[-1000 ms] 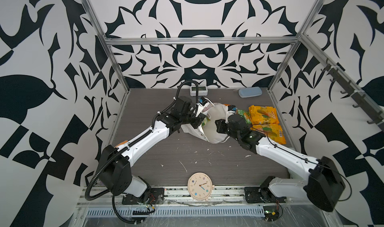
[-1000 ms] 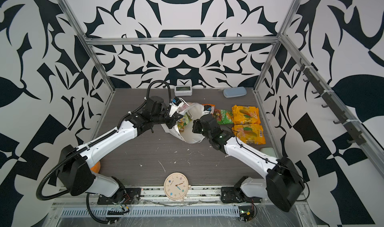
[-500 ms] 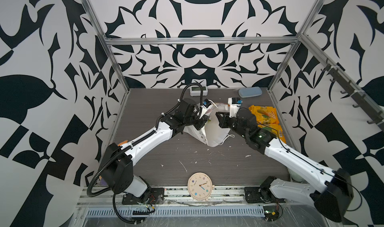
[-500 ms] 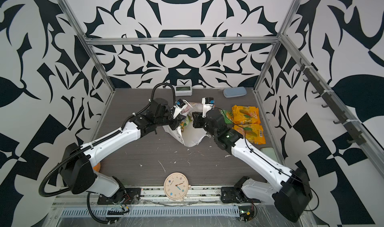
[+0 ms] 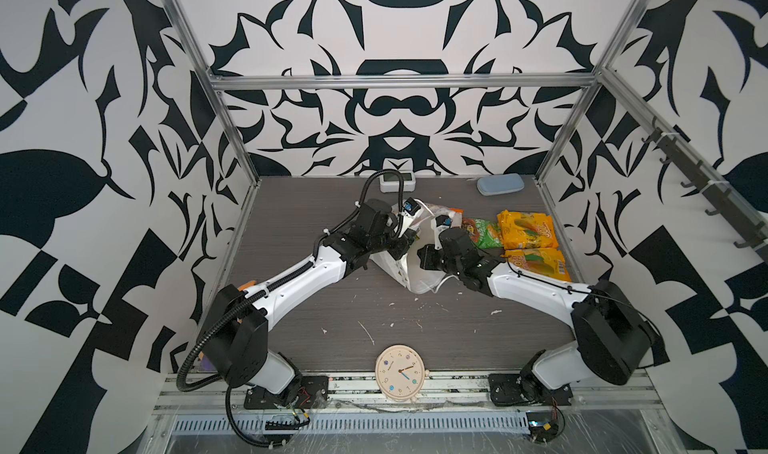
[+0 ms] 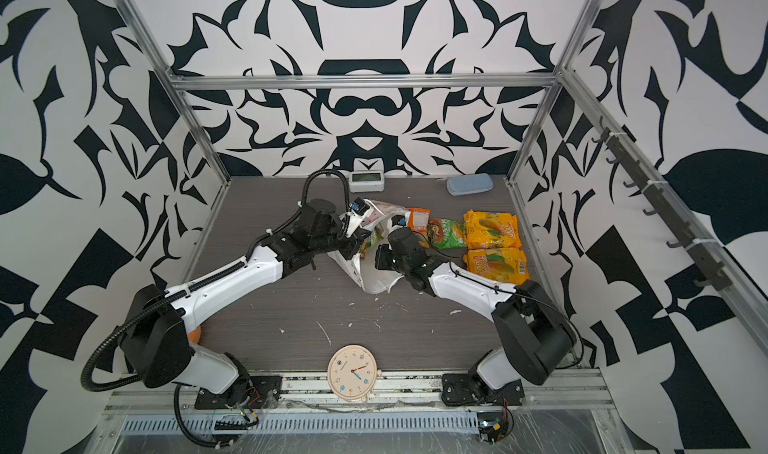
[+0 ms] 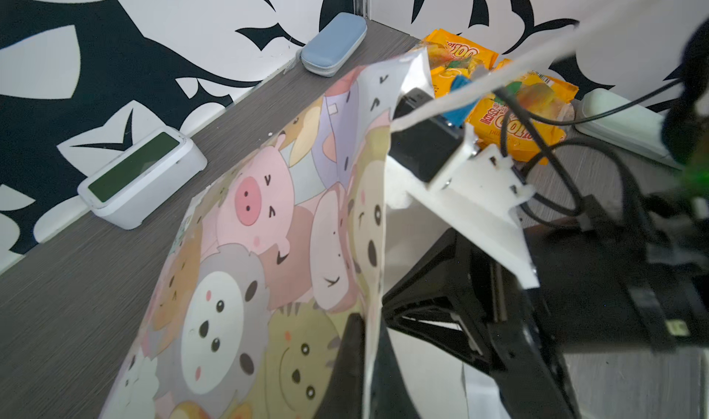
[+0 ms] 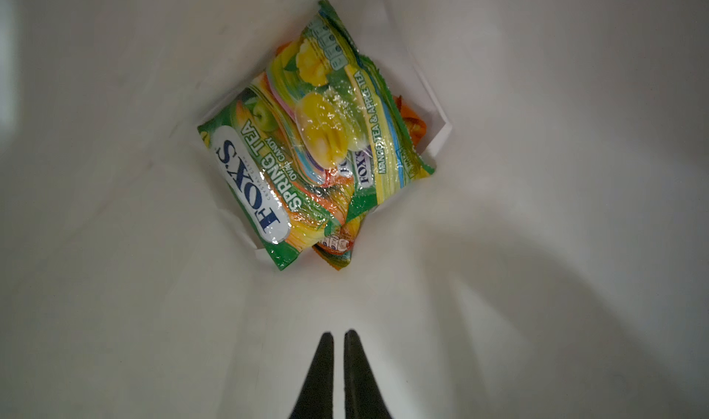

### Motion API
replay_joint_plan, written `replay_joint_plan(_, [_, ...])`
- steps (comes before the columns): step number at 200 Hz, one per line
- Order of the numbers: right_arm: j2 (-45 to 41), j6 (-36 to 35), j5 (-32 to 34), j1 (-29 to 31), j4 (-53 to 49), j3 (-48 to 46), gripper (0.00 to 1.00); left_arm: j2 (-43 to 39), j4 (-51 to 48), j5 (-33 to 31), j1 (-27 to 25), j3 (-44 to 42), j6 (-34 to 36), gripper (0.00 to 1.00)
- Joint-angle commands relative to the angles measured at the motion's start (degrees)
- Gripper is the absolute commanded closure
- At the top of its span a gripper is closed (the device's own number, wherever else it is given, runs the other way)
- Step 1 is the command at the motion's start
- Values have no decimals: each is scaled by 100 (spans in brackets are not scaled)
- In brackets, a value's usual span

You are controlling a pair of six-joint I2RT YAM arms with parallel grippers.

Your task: Take the snacks out of the paper bag

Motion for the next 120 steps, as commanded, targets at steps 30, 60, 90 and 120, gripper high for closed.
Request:
replay_joint_plan(30, [475,443,313,-28,602,337,83,-272,323,36,10,-169,-202,100])
replay_joint_plan(60, [631,601,355,6,908,292,81,-263,348,-73,10,-142,-244,100])
replay_joint_plan(90, [884,619,143,8,851,399,79,-272,646,14,10,-271,-399,100])
replay_joint_plan(120, [703,712,87,49,1162,244,76,-206,613,-27,10,-214,-451,100])
